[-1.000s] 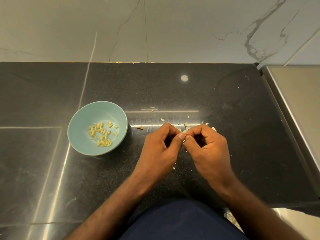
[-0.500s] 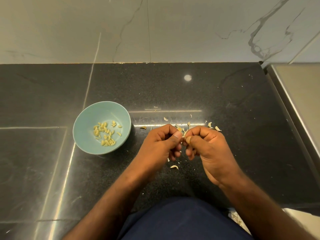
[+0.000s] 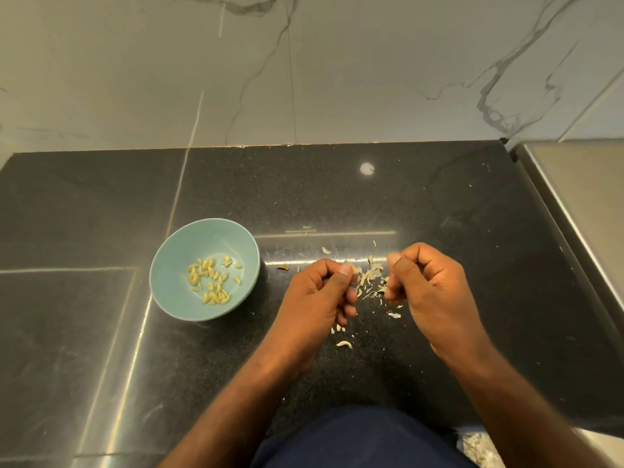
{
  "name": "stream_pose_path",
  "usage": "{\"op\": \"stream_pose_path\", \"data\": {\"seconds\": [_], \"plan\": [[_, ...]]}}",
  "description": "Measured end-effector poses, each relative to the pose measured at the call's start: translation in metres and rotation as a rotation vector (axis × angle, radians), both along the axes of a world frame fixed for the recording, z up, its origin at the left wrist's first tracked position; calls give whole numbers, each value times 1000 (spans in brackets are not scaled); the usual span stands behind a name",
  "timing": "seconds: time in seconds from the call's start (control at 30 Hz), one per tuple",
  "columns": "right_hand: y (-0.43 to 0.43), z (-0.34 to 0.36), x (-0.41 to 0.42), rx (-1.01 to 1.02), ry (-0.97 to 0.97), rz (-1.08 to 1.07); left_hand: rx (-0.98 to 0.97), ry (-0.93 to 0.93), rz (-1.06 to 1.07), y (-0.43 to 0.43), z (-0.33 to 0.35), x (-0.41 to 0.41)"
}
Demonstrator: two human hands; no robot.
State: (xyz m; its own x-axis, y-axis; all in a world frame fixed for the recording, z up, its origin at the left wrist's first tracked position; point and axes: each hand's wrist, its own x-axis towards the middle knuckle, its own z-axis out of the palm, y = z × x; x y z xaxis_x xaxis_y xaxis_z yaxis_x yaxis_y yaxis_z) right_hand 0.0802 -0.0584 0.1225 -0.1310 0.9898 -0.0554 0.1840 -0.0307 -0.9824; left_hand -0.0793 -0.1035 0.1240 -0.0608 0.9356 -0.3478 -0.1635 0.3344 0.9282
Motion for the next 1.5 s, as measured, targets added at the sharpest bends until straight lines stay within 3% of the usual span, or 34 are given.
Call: {"op": "stream_pose_path", "data": {"seconds": [0.2,0.33,0.4,0.53,0.63,0.77,1.03,1.23,1.5], "plan": [[8,-8,8,61,-348,84,22,85,-14,1,1,4],[-4,0,12,286,-209,-123,47,163,-28,0,-2,6],[-7,3,13,318,-113,-113,59,201,-36,0,-2,7],[-9,3,8,131,-185,76,103,240,-42,0,-5,10],[-13,3,5,150,-179,67,130,284,-42,0,-6,10],[-13,3,1,32,-156,287,194,355,-31,-1,-5,8],[-14,2,-3,0,-79,256,221,375,-58,-7,-2,5],[-17,-2,-5,-161,155,229,301,420,-20,-9,1,-1],[-25,0,-8,-147,41,294,511,648,-218,-8,4,-4]]}}
